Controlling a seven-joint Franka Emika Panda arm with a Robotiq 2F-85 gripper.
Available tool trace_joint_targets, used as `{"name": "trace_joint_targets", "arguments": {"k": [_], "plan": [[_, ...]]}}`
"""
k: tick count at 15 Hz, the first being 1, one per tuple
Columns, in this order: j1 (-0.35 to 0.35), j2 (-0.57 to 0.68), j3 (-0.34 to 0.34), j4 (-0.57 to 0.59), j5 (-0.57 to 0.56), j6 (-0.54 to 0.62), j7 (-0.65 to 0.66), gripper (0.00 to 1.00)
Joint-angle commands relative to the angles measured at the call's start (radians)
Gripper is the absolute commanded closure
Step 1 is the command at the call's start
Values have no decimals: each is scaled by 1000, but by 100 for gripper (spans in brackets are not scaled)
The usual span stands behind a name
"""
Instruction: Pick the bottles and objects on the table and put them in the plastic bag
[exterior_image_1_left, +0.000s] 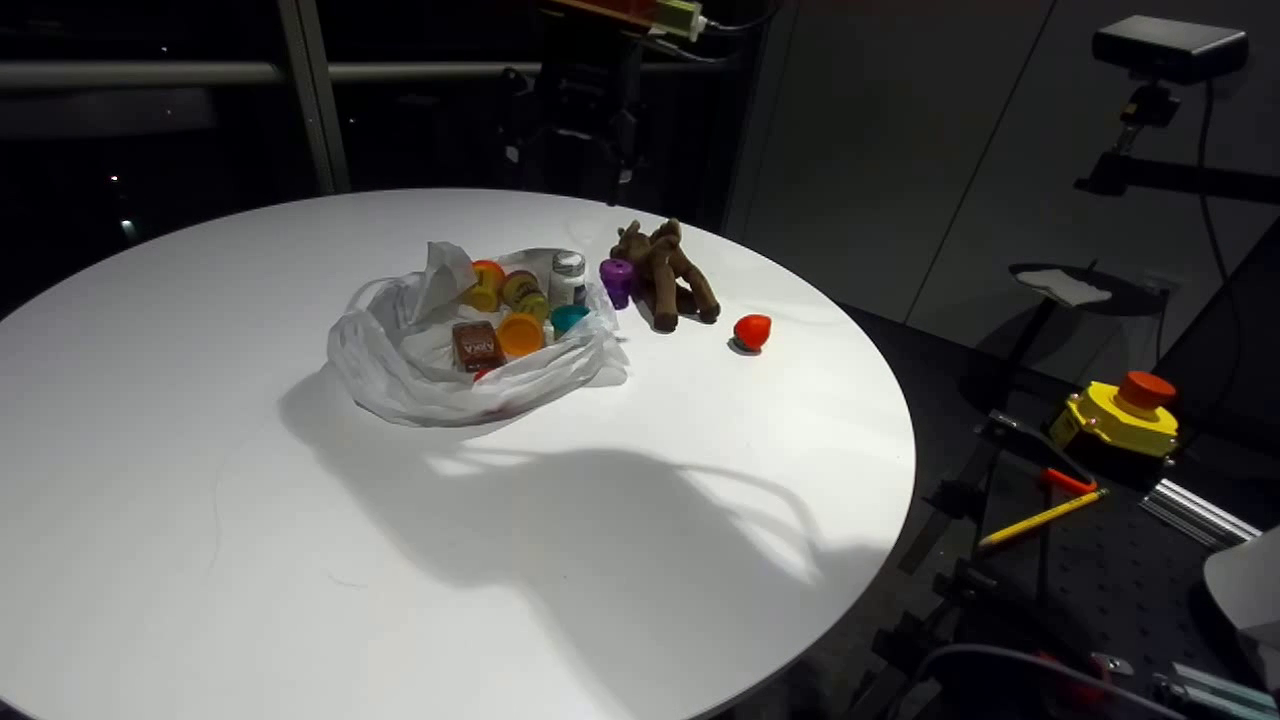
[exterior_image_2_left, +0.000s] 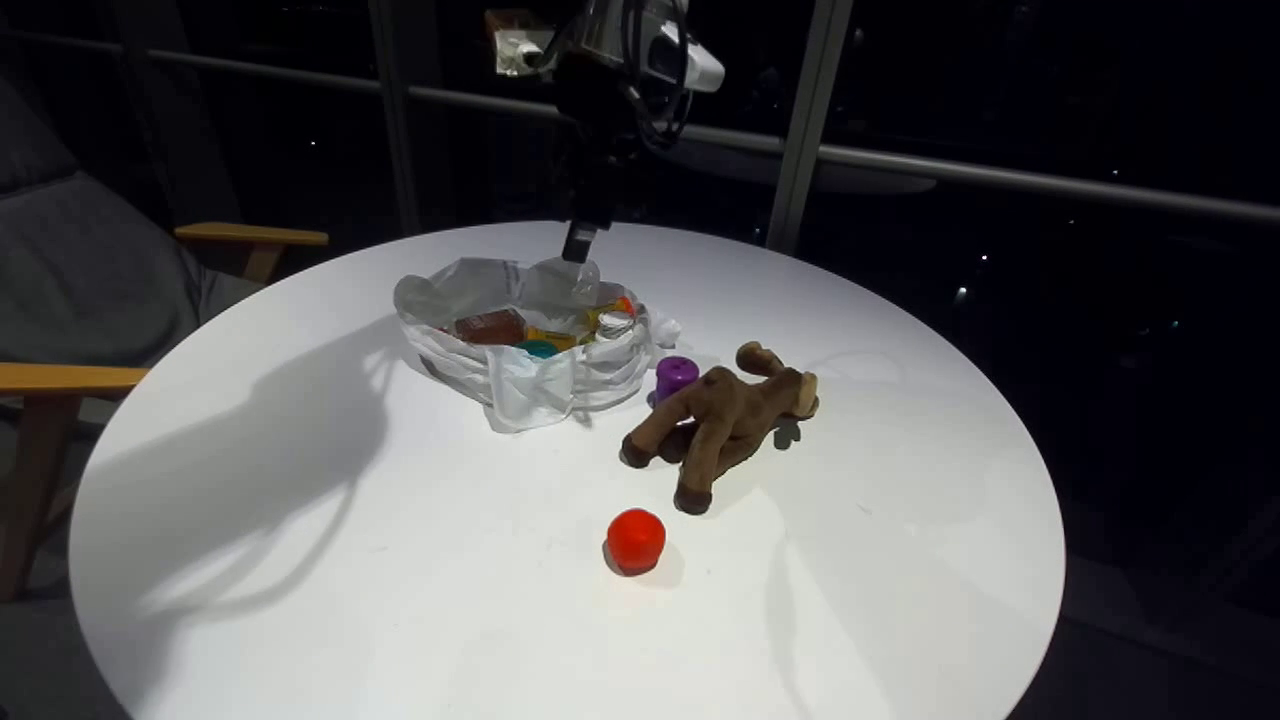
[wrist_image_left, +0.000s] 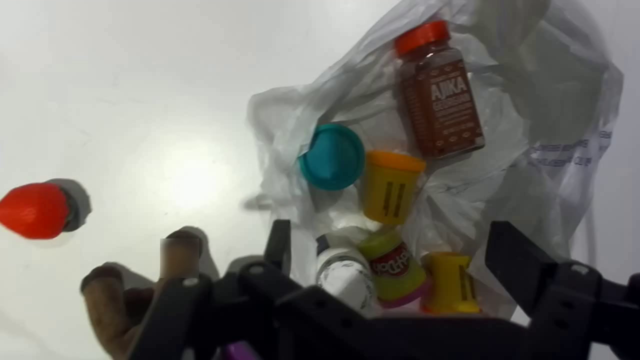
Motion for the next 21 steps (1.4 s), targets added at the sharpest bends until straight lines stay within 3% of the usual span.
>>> {"name": "trace_joint_targets", "arguments": {"k": [1, 5, 8, 10, 16, 21], "plan": [[23, -180, -40, -246, -163, 124, -53, 0], [12, -255, -60, -444, -262, 405, -5, 0], [11, -240, -87, -527, -247, 637, 78, 0], [15, -206, -105, -539, -229, 720, 136, 0], [93, -97, -201, -452, -273, 719, 359, 0], [138, -3, -233, -347, -269, 681, 497, 0]]}}
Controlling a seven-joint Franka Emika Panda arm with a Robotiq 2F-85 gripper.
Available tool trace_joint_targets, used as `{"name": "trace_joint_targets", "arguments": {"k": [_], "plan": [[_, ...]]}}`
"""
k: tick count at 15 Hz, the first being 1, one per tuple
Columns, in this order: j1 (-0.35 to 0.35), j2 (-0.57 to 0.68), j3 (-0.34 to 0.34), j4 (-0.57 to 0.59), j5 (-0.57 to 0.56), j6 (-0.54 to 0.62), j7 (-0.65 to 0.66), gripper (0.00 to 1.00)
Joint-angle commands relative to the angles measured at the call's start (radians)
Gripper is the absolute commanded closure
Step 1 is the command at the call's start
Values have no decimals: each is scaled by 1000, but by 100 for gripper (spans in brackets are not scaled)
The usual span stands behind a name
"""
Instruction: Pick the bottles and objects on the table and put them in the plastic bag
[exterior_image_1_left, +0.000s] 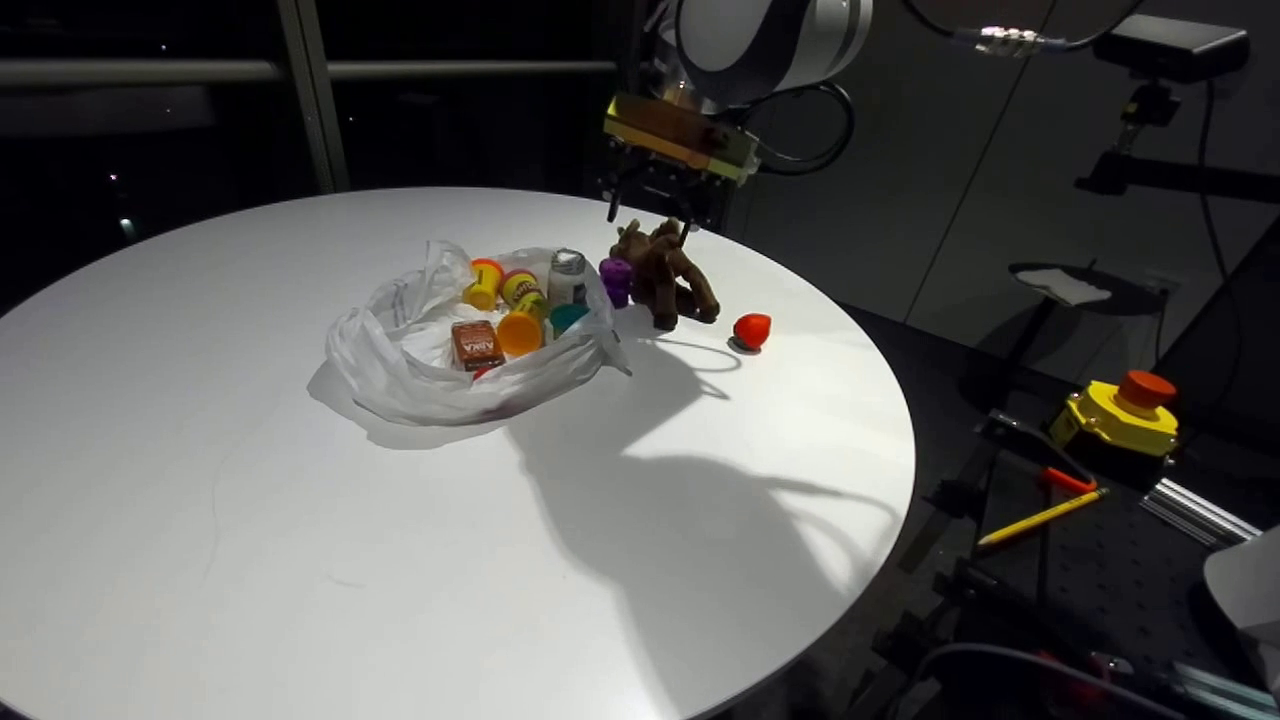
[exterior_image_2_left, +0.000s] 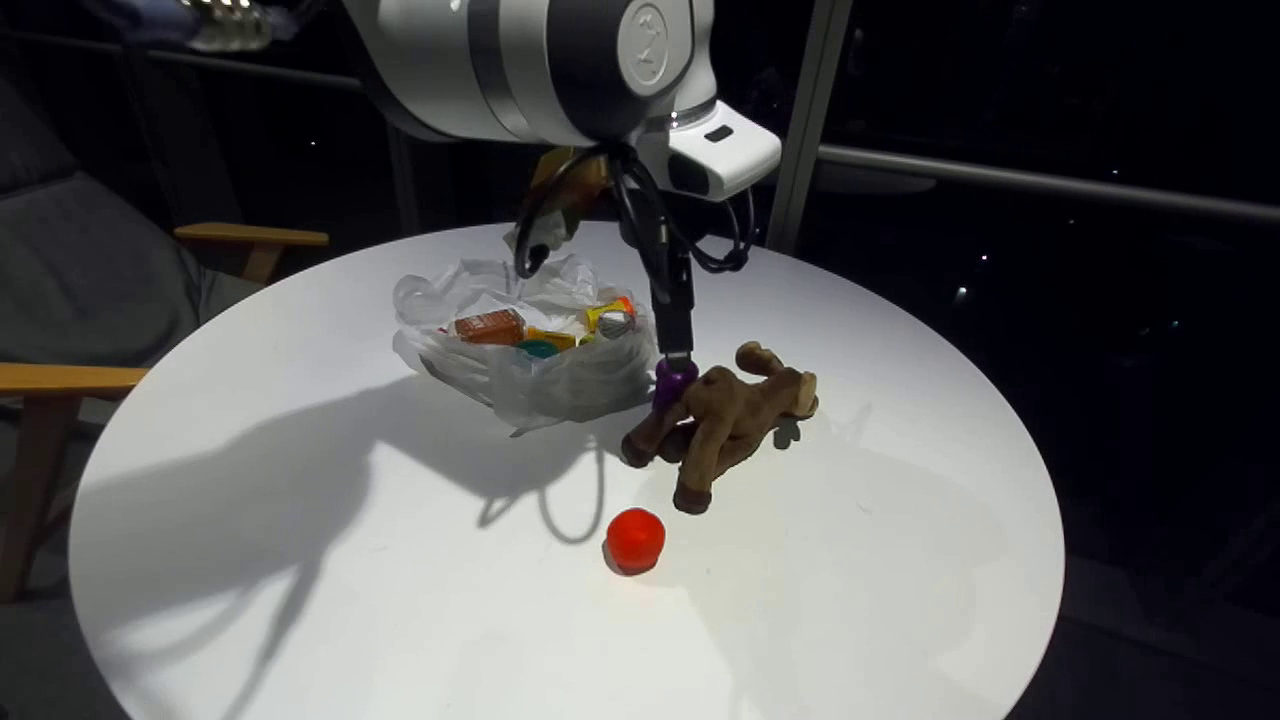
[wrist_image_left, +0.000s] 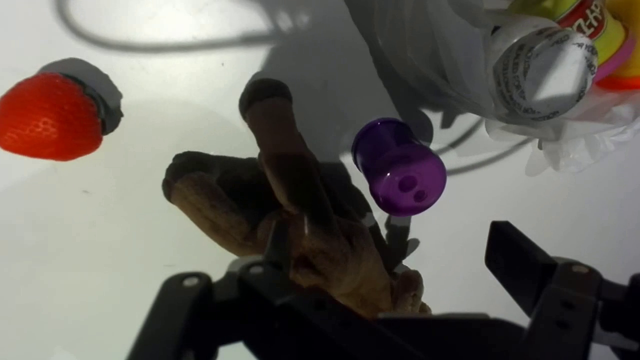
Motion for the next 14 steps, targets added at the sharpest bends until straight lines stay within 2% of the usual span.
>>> {"name": "trace_joint_targets", "arguments": {"k": [1, 8, 14], "plan": [[40, 78, -34, 109, -19, -44, 117, 0], [18, 194, -37, 250, -15, -118, 207, 0], [-5, 227, -13, 321, -7, -190, 227, 0]]}}
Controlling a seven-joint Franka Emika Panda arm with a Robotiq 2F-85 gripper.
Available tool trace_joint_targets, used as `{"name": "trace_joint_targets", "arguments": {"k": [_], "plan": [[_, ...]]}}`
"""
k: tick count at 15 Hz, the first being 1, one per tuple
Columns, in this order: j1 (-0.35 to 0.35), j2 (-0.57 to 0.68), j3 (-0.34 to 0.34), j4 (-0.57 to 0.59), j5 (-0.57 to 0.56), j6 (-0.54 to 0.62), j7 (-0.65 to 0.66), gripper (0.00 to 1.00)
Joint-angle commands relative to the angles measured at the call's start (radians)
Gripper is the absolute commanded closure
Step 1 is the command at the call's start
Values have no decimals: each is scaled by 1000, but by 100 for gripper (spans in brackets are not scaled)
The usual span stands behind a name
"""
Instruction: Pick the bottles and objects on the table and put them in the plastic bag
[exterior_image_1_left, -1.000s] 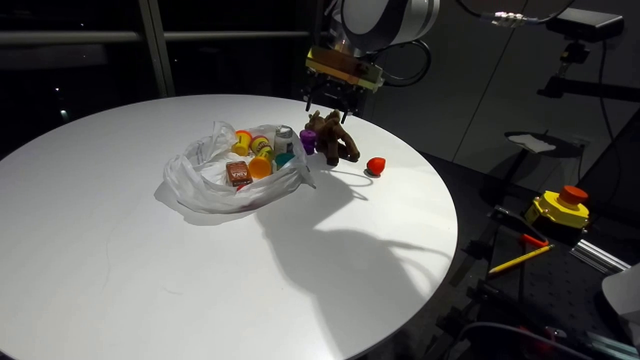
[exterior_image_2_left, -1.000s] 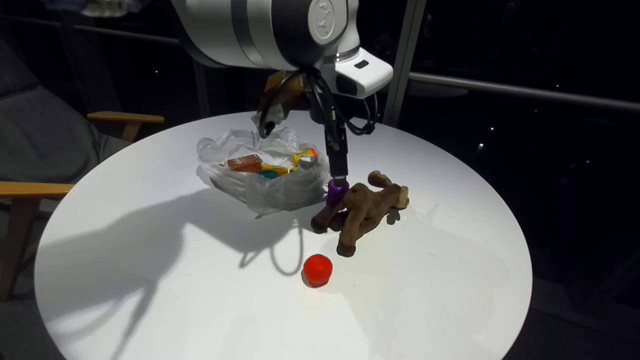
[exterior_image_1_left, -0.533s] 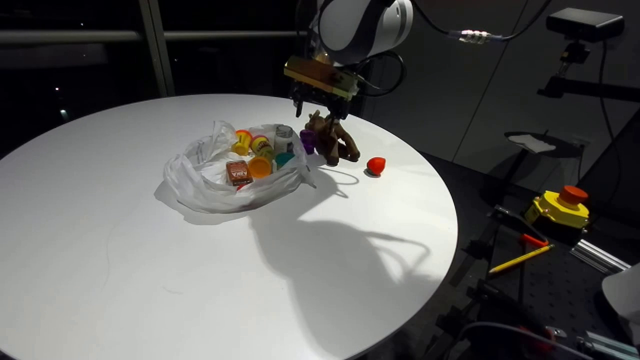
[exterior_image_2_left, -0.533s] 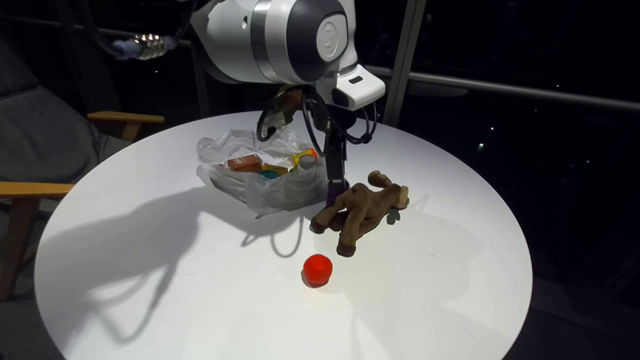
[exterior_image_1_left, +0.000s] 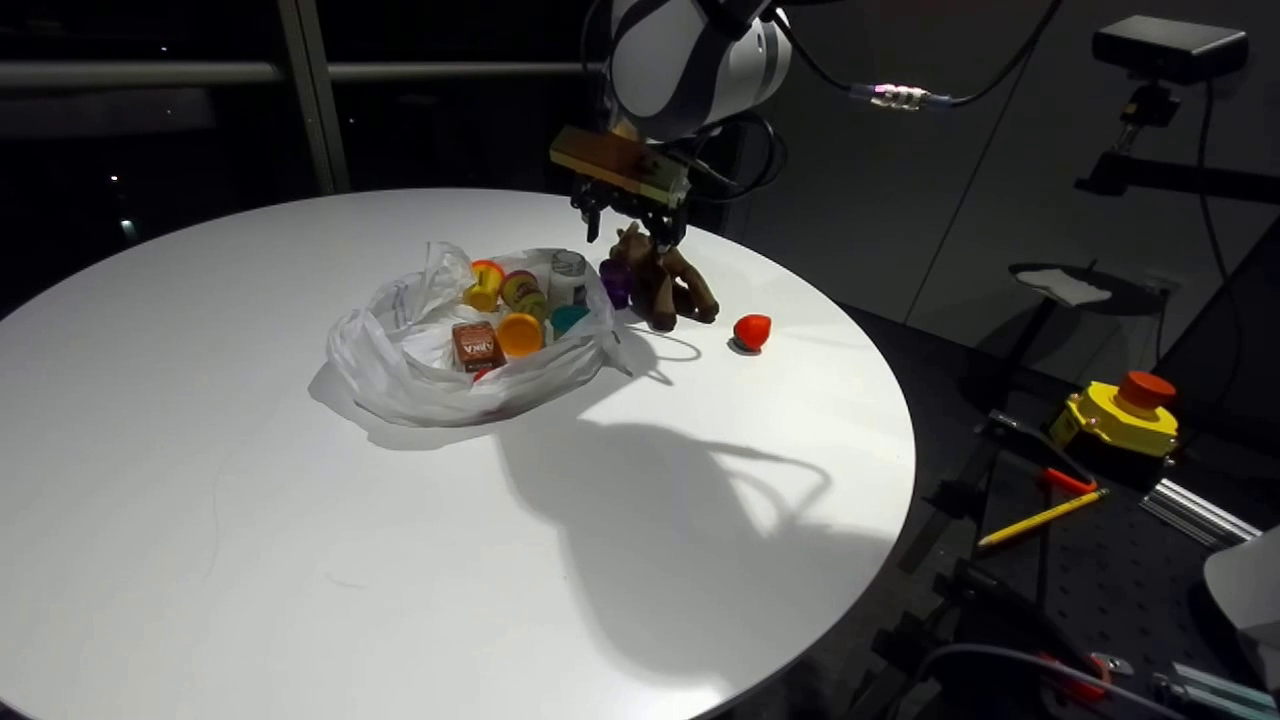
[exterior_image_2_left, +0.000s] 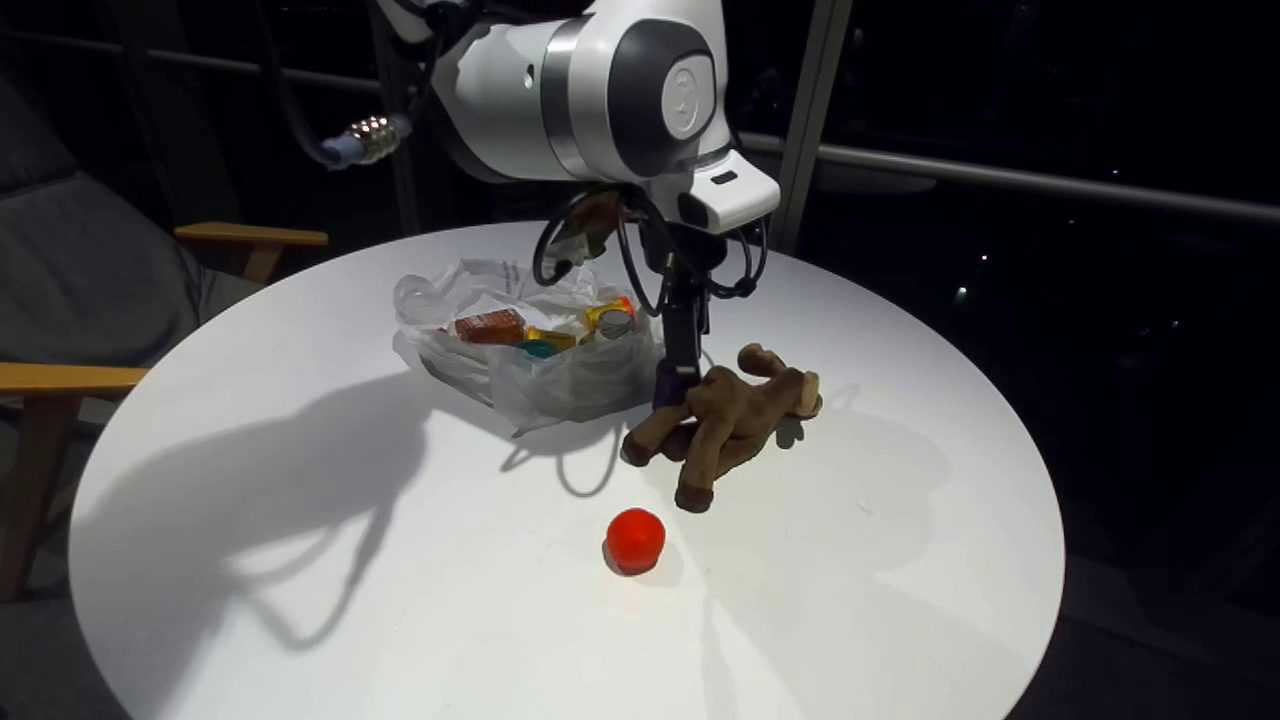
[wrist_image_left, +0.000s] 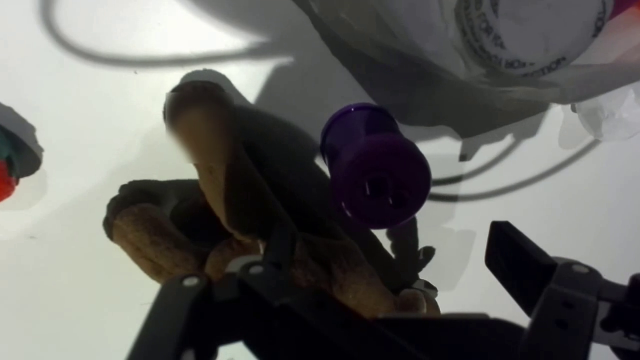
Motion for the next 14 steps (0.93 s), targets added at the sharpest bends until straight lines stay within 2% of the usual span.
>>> {"name": "trace_joint_targets", "arguments": {"k": [1, 7, 13, 14], "plan": [[-21, 21, 19, 67, -5, -62, 26, 0], [-57, 16, 65, 84, 11, -128, 5, 0], [-79, 24, 98, 90, 17, -136, 6, 0], [-80, 30, 98, 94, 16, -134, 7, 14]]}}
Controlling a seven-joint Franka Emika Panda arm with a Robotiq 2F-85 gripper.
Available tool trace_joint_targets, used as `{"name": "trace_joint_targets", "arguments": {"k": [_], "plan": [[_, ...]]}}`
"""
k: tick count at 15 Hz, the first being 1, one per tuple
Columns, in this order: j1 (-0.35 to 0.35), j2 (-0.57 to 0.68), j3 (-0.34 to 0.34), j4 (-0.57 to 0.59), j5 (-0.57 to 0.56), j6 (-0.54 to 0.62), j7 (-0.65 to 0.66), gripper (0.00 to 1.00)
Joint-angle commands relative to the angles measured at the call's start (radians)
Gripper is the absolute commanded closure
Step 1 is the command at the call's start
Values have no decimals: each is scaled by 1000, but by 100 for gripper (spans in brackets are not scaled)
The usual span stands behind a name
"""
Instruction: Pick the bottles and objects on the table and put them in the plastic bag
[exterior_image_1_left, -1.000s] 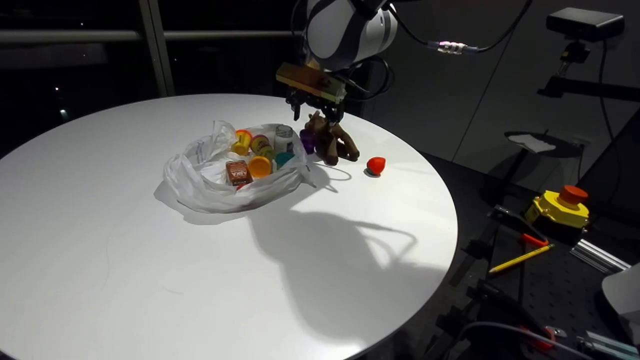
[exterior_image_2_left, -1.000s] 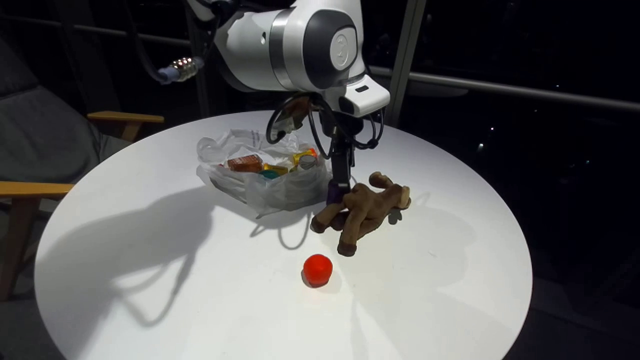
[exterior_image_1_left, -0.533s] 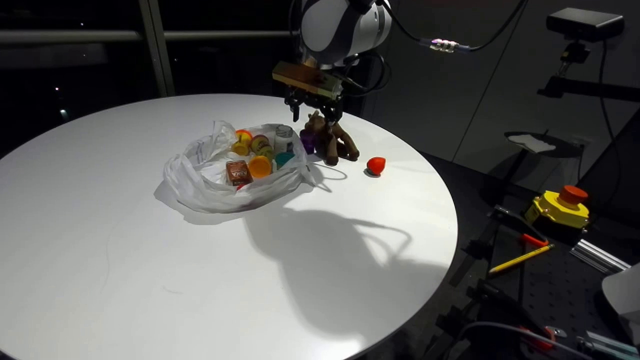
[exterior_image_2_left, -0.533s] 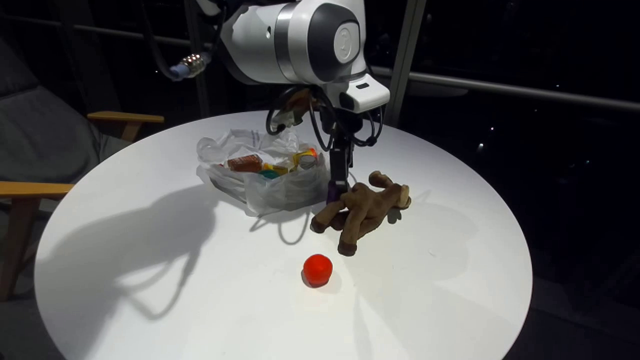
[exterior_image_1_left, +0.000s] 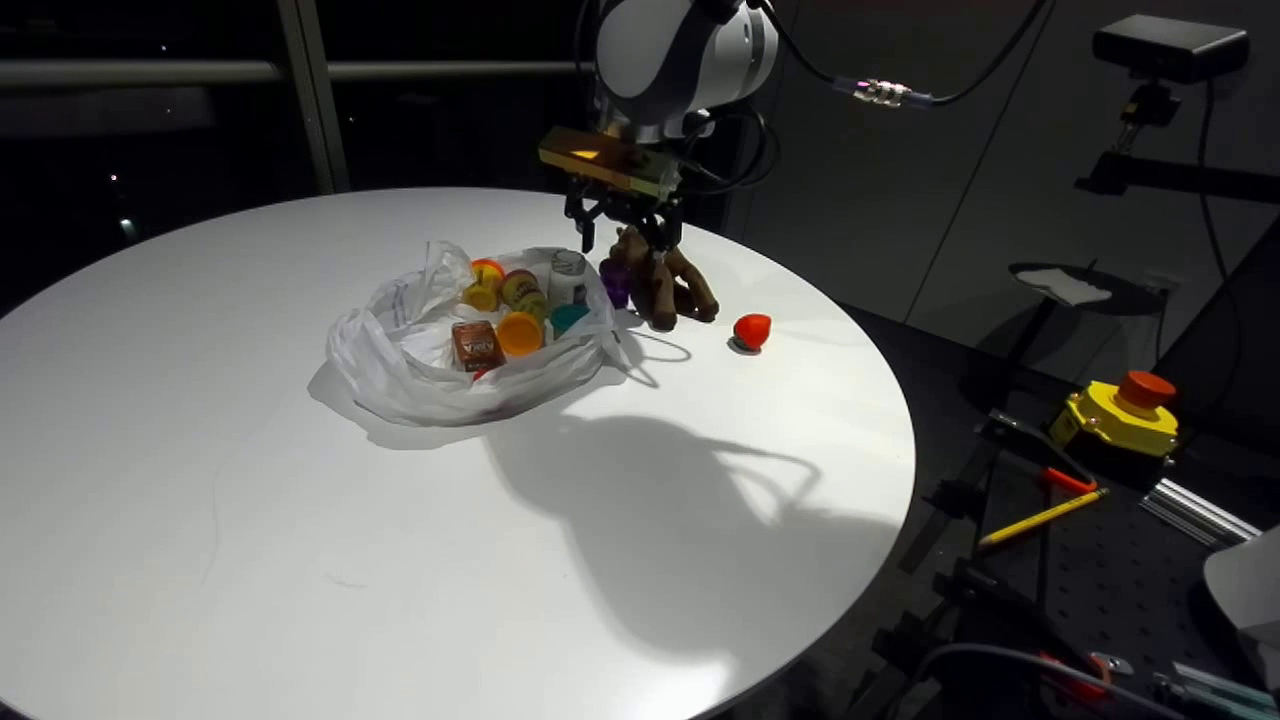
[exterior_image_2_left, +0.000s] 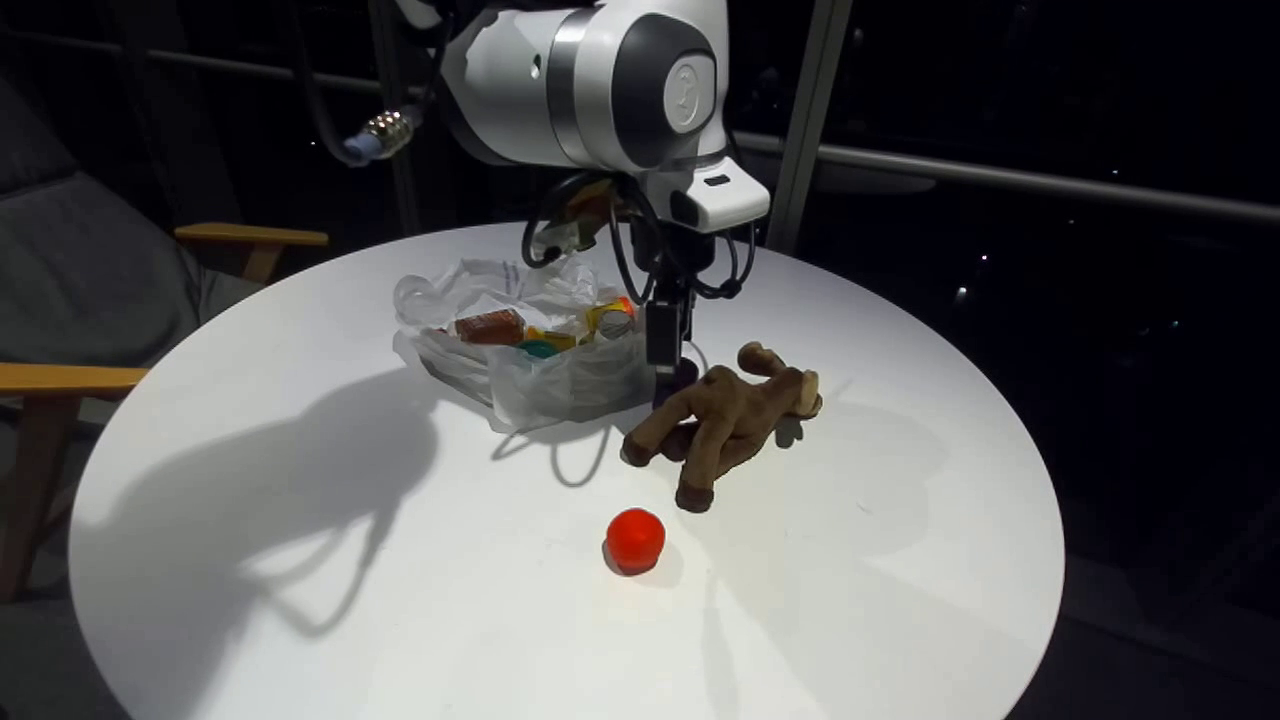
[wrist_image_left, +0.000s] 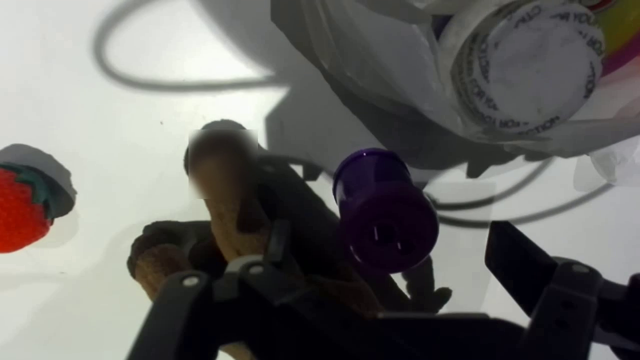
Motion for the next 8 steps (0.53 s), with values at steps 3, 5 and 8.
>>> {"name": "trace_joint_targets", "arguments": {"k": [3, 5, 8], "plan": [[-15, 34, 13, 51, 4, -18, 5, 44], [-14, 47, 9, 60, 1, -17, 8, 62], [-16, 45, 13, 65, 7, -23, 7, 80]]}}
